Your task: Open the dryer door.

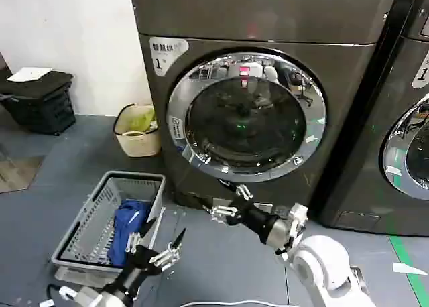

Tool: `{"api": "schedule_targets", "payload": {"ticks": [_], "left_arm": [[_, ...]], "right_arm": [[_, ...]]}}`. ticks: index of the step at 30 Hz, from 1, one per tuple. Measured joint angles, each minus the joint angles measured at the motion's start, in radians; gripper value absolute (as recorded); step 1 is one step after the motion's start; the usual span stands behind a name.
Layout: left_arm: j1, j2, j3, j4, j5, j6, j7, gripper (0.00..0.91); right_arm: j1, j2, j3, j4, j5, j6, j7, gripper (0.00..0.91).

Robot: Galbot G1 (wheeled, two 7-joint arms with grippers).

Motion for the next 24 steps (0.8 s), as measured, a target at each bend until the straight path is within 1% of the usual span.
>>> {"api": "schedule_targets", "payload": {"ticks": [2, 4, 6, 10, 17, 24], "left_arm": [[0.0, 0.0, 0.0, -0.001, 0.0, 0.0, 0.0, 0.907], [0.001, 0.0, 0.0, -0.003, -0.001, 0.0, 0.0, 0.907], [0.001, 0.001, 0.0, -0.004, -0.001, 0.0, 0.0, 0.907], [0.002, 0.001, -0.001, -0.006, -0.001, -0.001, 0.0, 0.907], [0.011, -0.001, -0.003, -0.014, -0.001, -0.003, 0.0, 0.907], [0.013, -0.001, -0.006, -0.022, -0.001, -0.005, 0.002, 0.907]], "right_arm": [[0.001, -0.003, 0.0, 0.004, -0.005, 0.003, 0.0, 0.907], [0.007, -0.008, 0.0, 0.002, -0.026, 0.006, -0.005, 0.907], [0.013, -0.013, 0.0, -0.005, -0.038, 0.022, -0.008, 0.907], [0.028, -0.02, 0.002, -0.024, -0.045, 0.054, 0.007, 0.907], [0.065, -0.04, 0.004, -0.067, -0.045, 0.094, 0.026, 0.907], [0.124, -0.068, -0.004, -0.127, -0.042, 0.146, 0.036, 0.907]]}}
